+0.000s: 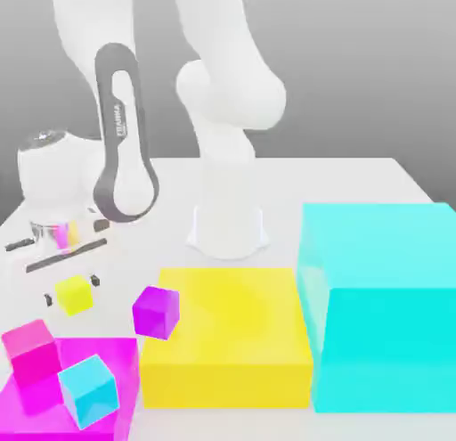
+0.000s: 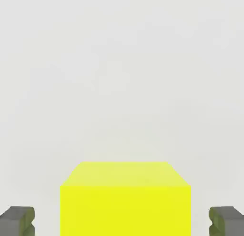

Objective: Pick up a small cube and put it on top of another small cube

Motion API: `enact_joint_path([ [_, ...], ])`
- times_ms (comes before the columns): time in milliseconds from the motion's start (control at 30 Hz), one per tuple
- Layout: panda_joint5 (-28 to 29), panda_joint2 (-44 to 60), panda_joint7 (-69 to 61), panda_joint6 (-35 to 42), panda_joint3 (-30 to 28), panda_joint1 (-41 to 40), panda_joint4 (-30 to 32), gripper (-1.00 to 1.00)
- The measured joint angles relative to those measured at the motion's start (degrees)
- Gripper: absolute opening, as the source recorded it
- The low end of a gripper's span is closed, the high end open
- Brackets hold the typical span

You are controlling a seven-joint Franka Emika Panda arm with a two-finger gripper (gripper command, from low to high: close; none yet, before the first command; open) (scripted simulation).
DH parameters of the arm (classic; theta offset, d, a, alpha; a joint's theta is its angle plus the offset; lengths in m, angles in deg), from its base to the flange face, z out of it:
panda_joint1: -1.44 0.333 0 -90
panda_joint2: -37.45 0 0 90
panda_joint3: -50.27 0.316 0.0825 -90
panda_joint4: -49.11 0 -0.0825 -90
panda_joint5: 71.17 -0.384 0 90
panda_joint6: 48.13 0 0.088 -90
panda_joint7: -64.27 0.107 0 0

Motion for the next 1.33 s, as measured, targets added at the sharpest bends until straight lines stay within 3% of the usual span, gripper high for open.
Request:
enact_joint_path([
  [167, 0.0, -0.2, 0.0, 0.1, 0.0, -0.1, 0.0, -1.0],
  [433, 5.6, -13.7, 2.9, 11.6, -2.4, 2.3, 1.7, -1.0],
  [533, 8.8, -11.6, -0.7, 12.9, -1.0, 5.1, -3.4, -1.0],
  [800, 4.5, -9.9, -18.6, 26.8, 5.4, 9.0, -19.9, -1.0],
  [1000, 4.7, -10.7, -31.2, 40.7, 12.6, 18.6, -32.1, -1.0],
  [1067, 6.0, -10.5, -32.4, 42.1, 13.2, 19.8, -32.3, -1.0],
  [1167, 8.1, -6.0, -31.5, 36.8, 12.7, 20.2, -30.8, -1.0],
  [1200, 8.6, -4.5, -31.2, 35.0, 12.4, 20.4, -30.4, 1.0],
  [1333, 8.6, -4.5, -31.2, 35.0, 12.4, 20.4, -30.4, 1.0],
])
